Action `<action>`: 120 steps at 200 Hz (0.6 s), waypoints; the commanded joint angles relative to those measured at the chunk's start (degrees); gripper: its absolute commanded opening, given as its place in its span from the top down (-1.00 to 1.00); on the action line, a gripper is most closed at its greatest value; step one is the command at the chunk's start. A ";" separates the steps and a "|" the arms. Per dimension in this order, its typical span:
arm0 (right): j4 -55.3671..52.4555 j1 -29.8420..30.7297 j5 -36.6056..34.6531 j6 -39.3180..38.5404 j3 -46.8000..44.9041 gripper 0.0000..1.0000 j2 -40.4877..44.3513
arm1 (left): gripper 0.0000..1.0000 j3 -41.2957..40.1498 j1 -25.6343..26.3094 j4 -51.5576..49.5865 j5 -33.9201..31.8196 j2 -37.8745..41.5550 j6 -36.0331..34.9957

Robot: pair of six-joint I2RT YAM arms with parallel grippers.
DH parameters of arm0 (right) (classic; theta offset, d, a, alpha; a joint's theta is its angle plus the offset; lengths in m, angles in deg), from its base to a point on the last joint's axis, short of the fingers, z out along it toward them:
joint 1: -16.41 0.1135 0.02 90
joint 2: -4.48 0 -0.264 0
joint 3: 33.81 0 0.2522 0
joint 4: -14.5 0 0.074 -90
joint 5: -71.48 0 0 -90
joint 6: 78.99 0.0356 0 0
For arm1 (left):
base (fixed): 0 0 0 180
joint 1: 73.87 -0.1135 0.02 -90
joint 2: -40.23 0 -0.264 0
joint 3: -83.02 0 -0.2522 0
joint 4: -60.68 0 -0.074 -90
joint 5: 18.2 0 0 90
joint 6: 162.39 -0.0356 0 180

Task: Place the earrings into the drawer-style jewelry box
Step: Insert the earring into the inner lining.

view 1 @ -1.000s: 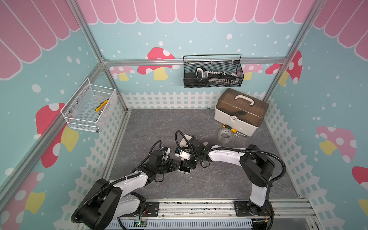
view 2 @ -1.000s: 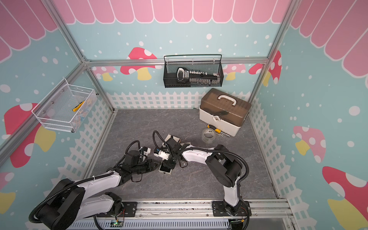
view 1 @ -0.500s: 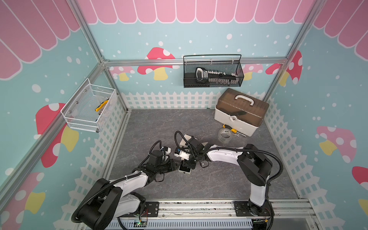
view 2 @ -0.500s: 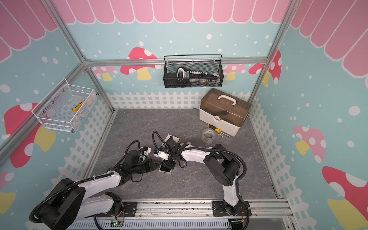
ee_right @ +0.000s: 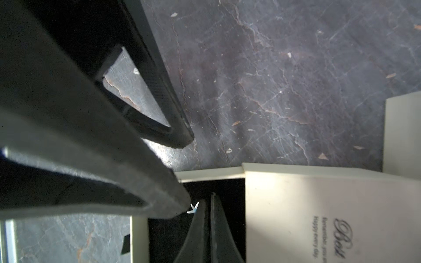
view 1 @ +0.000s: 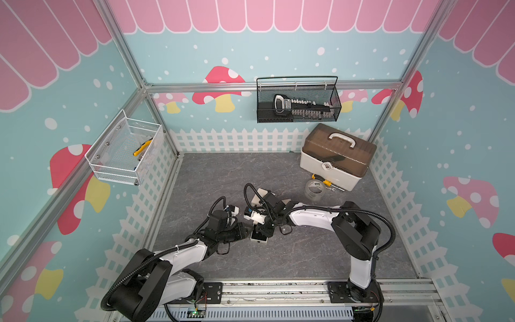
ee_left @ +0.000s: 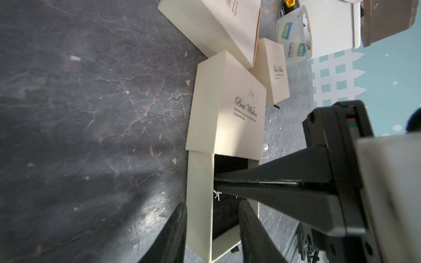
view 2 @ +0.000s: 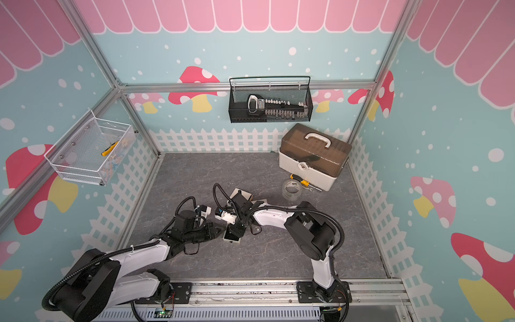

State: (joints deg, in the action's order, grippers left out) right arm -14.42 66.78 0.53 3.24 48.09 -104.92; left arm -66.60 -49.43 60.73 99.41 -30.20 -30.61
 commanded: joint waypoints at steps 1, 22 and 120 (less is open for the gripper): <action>-0.81 0.56 0.51 -1.01 1.02 0.94 -0.68 | 0.21 -0.45 -0.36 0.96 0.56 -0.32 -0.12; -0.64 0.56 0.77 -1.02 1.03 0.95 -0.34 | 0.21 -0.38 -0.45 1.00 0.51 -0.36 -0.21; 3.34 0.60 -2.26 1.24 -1.67 0.68 7.15 | 0.18 0.93 -3.25 -3.74 -0.57 3.66 -2.14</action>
State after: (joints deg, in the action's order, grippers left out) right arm -14.11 66.78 -0.30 3.65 47.85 -103.02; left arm -66.58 -51.29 59.63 99.61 -28.98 -30.96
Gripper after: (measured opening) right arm 0.148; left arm 0.404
